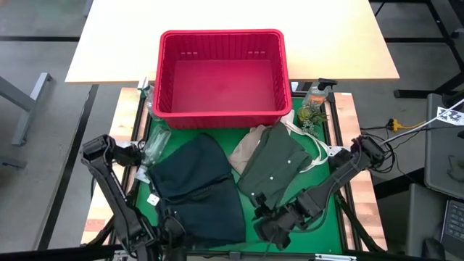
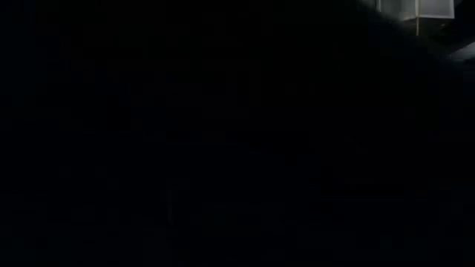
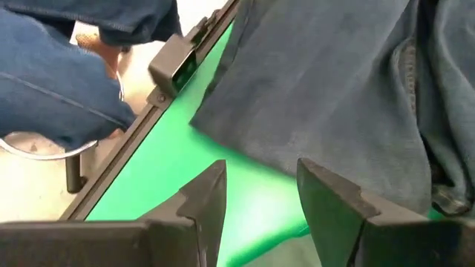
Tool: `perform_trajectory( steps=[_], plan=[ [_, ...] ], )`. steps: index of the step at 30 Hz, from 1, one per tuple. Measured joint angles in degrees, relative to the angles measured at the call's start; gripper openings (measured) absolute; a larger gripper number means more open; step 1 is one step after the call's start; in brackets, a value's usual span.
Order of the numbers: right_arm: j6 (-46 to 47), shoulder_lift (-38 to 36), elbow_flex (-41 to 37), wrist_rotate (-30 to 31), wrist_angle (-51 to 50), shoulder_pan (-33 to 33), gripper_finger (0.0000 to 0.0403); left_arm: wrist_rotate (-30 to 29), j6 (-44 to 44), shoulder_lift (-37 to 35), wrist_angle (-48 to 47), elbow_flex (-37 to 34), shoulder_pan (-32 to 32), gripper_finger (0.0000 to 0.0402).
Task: Fold laundry
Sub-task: Fold the dark blue pants
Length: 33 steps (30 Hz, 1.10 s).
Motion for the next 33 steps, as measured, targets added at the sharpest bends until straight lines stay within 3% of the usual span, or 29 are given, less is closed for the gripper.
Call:
perform_trajectory(
  steps=[7, 20, 33],
  plan=[
    [0.04, 2.20, -0.09, 0.71, 0.21, 2.24, 0.0166, -2.36, -0.09, -1.58, -0.21, 0.04, 0.37, 0.0001],
    [1.24, 3.45, -0.11, -2.20, 4.41, 2.39, 0.0166, 8.97, 0.08, 0.30, -1.10, 0.04, 0.64, 0.0001],
    [-1.27, 3.61, -0.11, -3.22, 4.45, 1.60, 0.0166, 8.70, 1.57, 0.57, -0.96, 0.04, 0.83, 0.0001]
  ],
)
